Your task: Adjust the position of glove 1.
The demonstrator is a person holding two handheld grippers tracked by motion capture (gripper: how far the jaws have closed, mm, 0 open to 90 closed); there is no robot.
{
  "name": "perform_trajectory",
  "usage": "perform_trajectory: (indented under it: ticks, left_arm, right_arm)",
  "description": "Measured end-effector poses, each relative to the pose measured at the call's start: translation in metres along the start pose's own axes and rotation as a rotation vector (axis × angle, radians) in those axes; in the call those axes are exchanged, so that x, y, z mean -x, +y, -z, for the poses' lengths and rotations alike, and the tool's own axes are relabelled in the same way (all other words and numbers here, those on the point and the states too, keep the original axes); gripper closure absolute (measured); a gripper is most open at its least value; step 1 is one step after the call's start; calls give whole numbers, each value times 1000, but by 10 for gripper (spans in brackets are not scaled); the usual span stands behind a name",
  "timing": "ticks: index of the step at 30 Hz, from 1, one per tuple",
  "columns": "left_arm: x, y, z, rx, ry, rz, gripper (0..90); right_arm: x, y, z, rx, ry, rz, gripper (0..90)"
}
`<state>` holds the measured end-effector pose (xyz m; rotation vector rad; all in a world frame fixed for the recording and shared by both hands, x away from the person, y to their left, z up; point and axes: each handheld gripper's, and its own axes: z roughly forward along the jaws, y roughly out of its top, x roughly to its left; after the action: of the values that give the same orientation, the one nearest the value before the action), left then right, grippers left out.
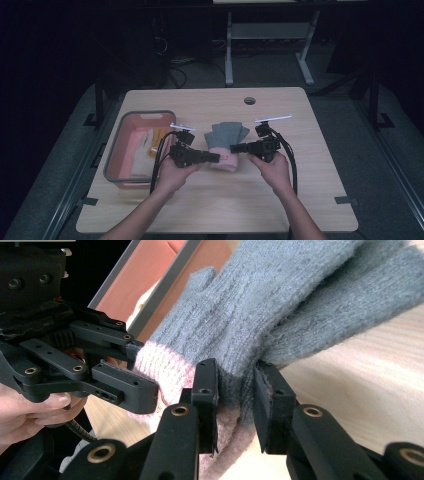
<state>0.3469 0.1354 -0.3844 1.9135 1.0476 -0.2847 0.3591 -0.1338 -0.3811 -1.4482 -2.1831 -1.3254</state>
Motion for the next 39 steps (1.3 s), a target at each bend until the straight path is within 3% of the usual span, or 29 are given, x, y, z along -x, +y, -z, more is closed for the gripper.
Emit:
perform_trajectory:
  ticks: [14,39]
  left_arm:
    - [-9,6,20,24,13,18,650]
    - [-17,9,56,56,34,10,653]
  right_arm:
    - [-13,19,-12,-9,26,20,736]
    - [-37,42,-29,-19,58,58,735]
